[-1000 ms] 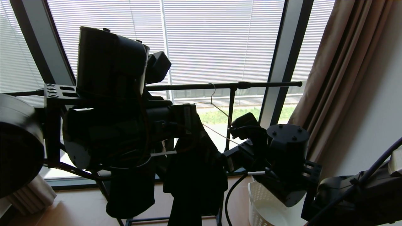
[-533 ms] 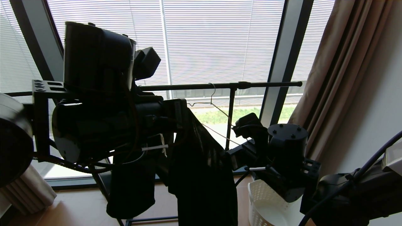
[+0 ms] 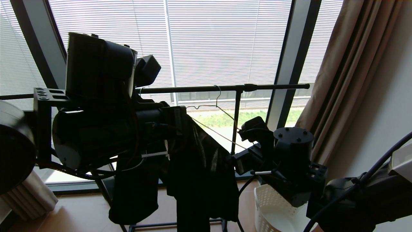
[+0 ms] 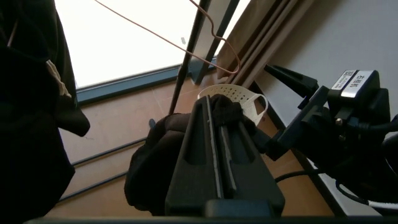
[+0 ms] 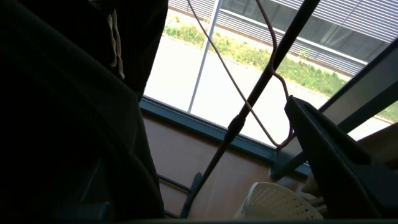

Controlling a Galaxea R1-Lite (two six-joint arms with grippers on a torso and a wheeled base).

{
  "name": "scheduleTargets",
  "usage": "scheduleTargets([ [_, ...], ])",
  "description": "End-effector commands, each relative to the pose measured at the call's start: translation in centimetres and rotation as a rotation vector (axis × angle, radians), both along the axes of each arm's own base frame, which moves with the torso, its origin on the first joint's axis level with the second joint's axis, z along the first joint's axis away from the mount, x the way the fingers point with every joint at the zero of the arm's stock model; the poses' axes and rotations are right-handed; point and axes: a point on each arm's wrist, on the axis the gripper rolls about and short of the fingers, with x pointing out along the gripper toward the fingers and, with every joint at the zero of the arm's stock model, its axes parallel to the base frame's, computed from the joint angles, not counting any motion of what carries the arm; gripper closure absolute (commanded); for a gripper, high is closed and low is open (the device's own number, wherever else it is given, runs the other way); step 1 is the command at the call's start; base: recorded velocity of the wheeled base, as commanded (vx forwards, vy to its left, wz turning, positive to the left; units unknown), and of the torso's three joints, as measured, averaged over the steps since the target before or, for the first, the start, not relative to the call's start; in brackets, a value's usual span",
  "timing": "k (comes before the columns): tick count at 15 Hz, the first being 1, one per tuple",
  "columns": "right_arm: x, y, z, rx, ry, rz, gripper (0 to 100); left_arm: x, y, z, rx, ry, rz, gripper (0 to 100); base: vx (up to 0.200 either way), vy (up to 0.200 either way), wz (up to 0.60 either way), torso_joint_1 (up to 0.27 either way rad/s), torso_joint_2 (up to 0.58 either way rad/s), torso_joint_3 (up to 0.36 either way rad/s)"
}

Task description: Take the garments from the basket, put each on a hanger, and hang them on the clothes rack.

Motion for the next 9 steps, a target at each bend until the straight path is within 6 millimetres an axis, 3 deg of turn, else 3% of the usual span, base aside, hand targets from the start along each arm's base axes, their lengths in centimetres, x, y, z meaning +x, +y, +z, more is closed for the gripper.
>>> scheduleTargets([
  [1, 0.08, -0.07, -0.04, -0.001, 0.0, -0.003, 0, 0.15, 0.3, -0.03, 0.001, 0.0, 0.012, 100, 0.0, 0.0, 0.0, 0.0, 0.0, 0.0],
  [9, 0.02, -0.13, -0.16, -0.008, 0.004, -0.004, 0, 0.53, 1.12, -0.03, 0.0, 0.001, 0.042, 100, 0.0, 0.0, 0.0, 0.0, 0.0, 0.0],
])
